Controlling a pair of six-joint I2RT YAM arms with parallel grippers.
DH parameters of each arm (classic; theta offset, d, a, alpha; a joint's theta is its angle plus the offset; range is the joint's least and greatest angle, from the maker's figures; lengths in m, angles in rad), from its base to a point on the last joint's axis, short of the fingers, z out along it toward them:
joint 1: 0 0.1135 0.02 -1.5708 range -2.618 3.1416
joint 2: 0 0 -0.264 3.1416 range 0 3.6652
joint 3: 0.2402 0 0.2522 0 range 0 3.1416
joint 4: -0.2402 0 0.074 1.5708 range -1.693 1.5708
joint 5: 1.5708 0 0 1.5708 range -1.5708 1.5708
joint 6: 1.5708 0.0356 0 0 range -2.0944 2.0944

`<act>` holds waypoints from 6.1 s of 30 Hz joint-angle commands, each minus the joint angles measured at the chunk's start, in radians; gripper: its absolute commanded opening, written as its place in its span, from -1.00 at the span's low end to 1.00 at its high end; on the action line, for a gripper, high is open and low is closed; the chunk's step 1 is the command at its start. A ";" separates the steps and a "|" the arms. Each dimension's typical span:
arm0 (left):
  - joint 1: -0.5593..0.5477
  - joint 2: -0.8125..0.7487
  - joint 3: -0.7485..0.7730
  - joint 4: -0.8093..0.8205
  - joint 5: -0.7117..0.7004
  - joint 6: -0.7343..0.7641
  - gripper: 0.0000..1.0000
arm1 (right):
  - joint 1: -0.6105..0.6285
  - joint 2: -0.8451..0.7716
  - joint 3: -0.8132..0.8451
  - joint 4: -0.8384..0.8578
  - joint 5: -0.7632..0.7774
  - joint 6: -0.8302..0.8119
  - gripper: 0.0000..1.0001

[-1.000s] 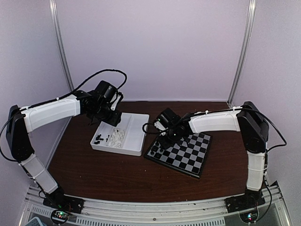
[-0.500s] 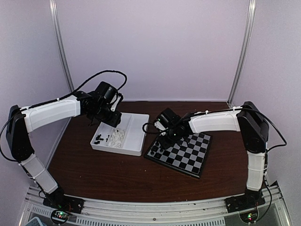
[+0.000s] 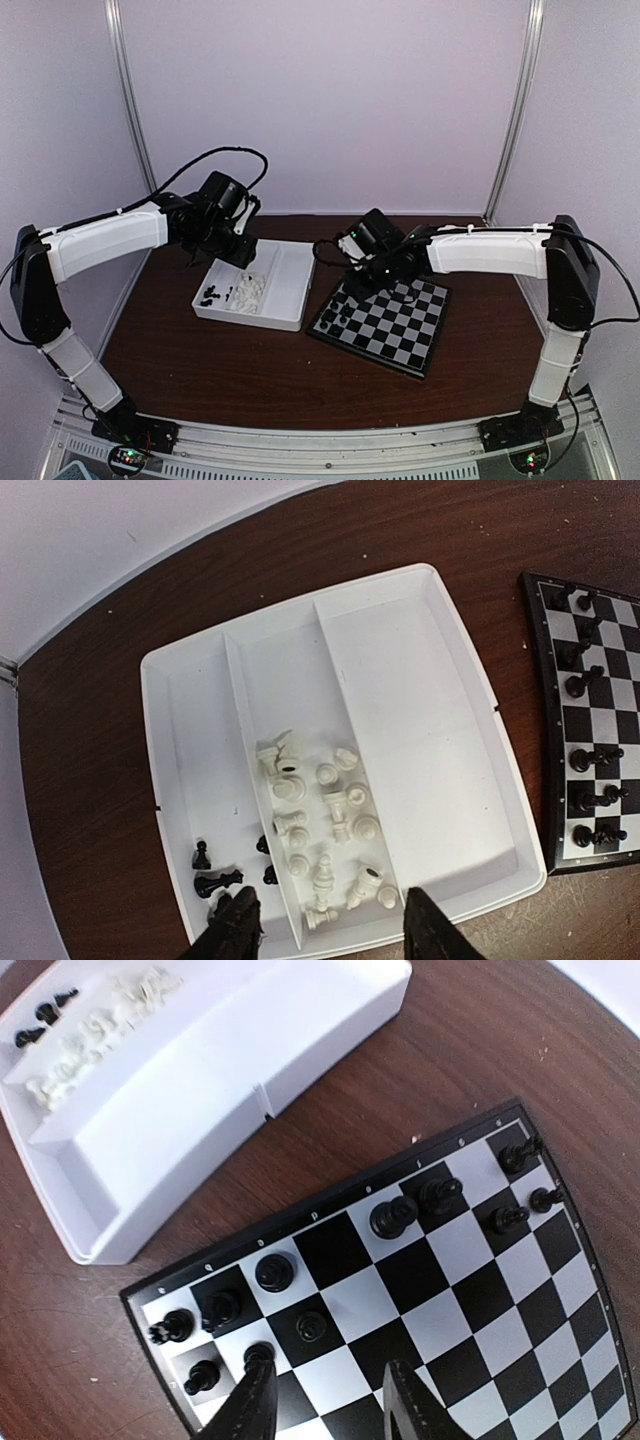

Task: Set up the chess pieces on the board
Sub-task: Place the chess piece on the chessboard, then pick up the chess piece from the storage box, then place the chess piece on the chessboard, then pick up the chess piece from the chessboard.

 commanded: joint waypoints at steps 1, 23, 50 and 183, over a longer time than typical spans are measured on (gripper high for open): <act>0.015 -0.029 -0.028 0.044 -0.010 -0.008 -0.01 | -0.036 -0.094 0.002 -0.014 -0.107 0.021 -0.22; 0.087 -0.051 -0.146 -0.001 -0.037 -0.069 0.15 | -0.135 -0.144 0.017 -0.043 -0.529 0.288 -0.10; 0.186 0.113 -0.141 0.044 0.071 -0.024 -0.16 | -0.139 -0.133 -0.014 -0.025 -0.463 0.306 -0.14; -0.124 0.060 0.020 0.056 -0.095 0.034 -0.39 | 0.019 -0.270 -0.323 -0.040 -0.094 0.215 -0.31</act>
